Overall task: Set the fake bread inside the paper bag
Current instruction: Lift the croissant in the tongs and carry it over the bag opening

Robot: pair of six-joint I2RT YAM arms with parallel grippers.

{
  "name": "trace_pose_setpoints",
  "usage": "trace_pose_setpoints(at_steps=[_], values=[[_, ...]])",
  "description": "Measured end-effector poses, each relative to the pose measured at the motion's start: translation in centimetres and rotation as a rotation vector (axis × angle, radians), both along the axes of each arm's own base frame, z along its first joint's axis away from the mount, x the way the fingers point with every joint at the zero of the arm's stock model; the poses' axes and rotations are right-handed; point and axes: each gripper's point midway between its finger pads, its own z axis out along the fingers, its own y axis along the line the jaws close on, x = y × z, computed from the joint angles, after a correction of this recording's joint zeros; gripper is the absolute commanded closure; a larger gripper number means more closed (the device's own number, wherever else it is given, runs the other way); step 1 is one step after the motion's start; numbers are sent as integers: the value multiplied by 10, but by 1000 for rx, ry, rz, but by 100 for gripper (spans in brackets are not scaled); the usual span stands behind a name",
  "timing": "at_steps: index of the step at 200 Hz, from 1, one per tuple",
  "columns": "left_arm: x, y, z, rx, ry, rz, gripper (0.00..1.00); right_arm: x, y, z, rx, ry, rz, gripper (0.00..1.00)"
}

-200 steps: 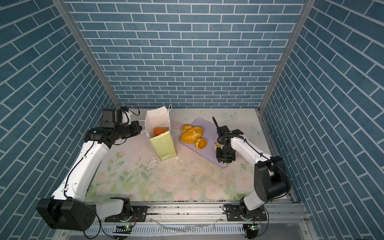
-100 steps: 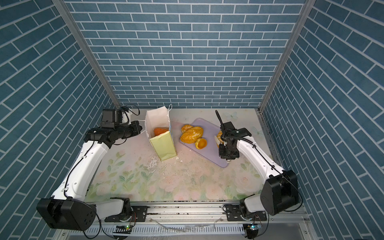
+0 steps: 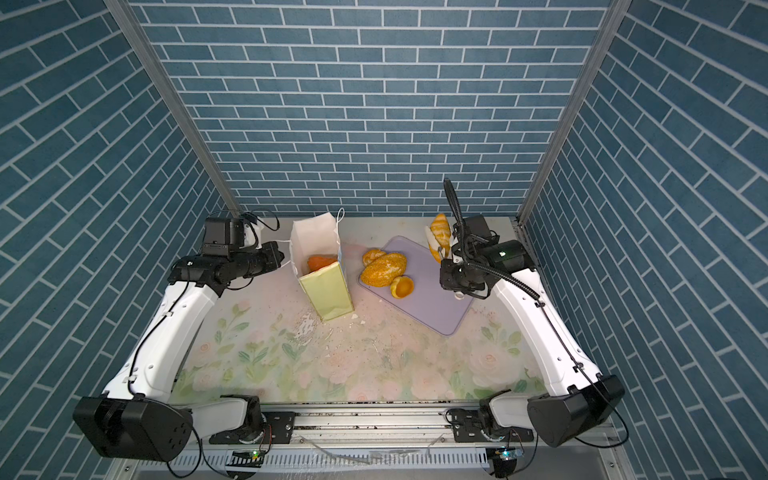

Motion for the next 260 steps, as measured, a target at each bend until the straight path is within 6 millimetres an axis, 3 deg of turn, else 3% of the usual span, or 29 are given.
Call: trace_pose_setpoints(at_steps=[36, 56, 76, 105, 138, 194, 236, 260], values=[[0, 0, 0, 0, 0, 0, 95, 11, 56, 86, 95, -204, 173, 78], [0, 0, 0, 0, 0, 1, 95, 18, 98, 112, 119, -265, 283, 78], [0, 0, 0, -1, 0, 2, 95, 22, 144, 121, 125, -295, 385, 78], [0, 1, 0, -1, 1, 7, 95, 16, 207, 111, 137, -294, 520, 76], [-1, 1, 1, -1, 0, 9, 95, 2, 241, 79, 117, -218, 604, 75], [-3, 2, 3, -1, -6, 11, 95, 1, 251, 43, 67, -138, 623, 71], [-4, 2, 3, 0, -4, 11, 95, -3, 252, 25, 8, -107, 631, 55], [-4, 2, 3, -1, -4, 11, 95, -3, 253, 24, -3, -110, 630, 53]])
